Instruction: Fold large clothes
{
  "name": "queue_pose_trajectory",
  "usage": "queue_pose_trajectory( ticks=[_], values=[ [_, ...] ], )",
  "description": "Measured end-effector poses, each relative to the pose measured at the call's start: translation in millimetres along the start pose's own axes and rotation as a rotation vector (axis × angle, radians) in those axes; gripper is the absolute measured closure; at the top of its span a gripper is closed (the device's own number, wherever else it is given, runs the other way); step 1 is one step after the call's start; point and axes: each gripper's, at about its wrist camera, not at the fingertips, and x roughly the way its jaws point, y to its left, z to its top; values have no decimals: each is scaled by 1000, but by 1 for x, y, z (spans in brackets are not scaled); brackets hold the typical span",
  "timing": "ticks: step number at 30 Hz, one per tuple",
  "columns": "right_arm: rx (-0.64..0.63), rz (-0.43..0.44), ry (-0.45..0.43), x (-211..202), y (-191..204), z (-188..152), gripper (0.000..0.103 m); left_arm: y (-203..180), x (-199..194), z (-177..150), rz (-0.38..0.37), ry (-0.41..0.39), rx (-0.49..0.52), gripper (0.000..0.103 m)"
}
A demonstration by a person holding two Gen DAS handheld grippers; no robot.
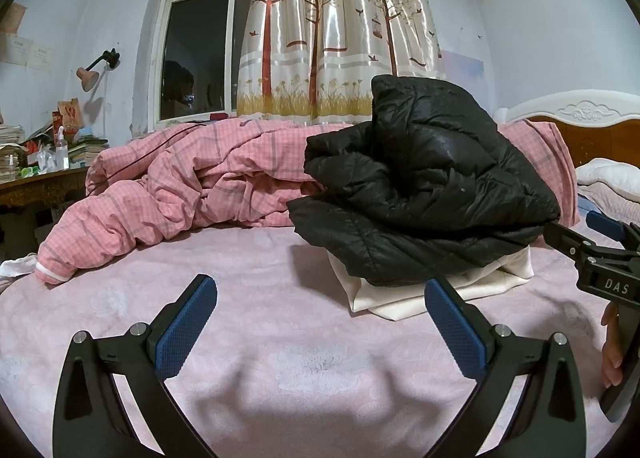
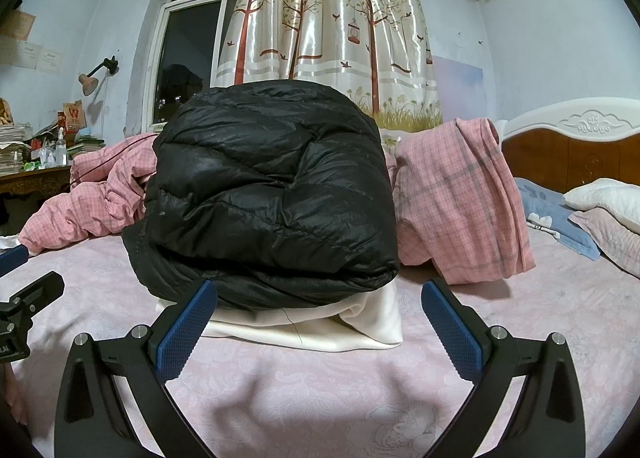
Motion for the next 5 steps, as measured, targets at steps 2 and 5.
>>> queue_pose_trajectory(
  ticks=[2,5],
  values=[
    [0,0,1,0,0,0,0,0,1,0,-1,1,0,0],
    [0,1,4,1,-1,-1,0,0,1,0,-1,3,0,0]
  ],
)
